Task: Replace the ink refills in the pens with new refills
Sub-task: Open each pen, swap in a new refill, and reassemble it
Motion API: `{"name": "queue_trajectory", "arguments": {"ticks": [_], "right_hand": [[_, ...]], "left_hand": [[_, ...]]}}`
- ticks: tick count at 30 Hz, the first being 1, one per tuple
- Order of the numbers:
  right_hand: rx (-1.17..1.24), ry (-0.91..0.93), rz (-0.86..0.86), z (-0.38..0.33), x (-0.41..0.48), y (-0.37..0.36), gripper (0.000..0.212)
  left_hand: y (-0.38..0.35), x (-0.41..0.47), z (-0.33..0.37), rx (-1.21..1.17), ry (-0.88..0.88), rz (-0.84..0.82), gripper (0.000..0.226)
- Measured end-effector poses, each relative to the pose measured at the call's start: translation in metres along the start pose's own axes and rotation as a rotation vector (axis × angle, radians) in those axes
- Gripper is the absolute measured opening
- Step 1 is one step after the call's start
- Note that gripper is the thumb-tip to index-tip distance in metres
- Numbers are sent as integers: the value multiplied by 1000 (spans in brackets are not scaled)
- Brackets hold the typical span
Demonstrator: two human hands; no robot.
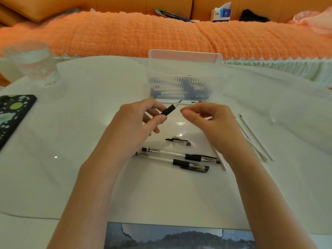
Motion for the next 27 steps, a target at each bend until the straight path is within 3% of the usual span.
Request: {"name": "queue_trajectory", "arguments": {"ticks": [4,9,17,21,27], "right_hand": [[297,-96,-6,1,0,0,14],[477,-121,-1,3,2,0,14],[744,-11,325,9,4,54,13],[594,7,460,16,4,76,11],[-70,-97,367,26,9,69,13]], "left_hand": [[-6,-1,4,16,-21,-41,13],[-8,0,7,11,-31,-53,13],[-7,-1,2,50,-8,-88,11],[-6,-1,0,61,3,-85,10],[-5,-1,0,66,8,-80,10]]}}
Point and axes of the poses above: each hand's wrist, its own x-axis towards the middle knuckle, its own y-axis out of the back of the hand, z = x × y, the point moved 5 cm from there along x, towards the middle knuckle, and after that the axes turned 7 degrees about -z, right-handed, at the moved point
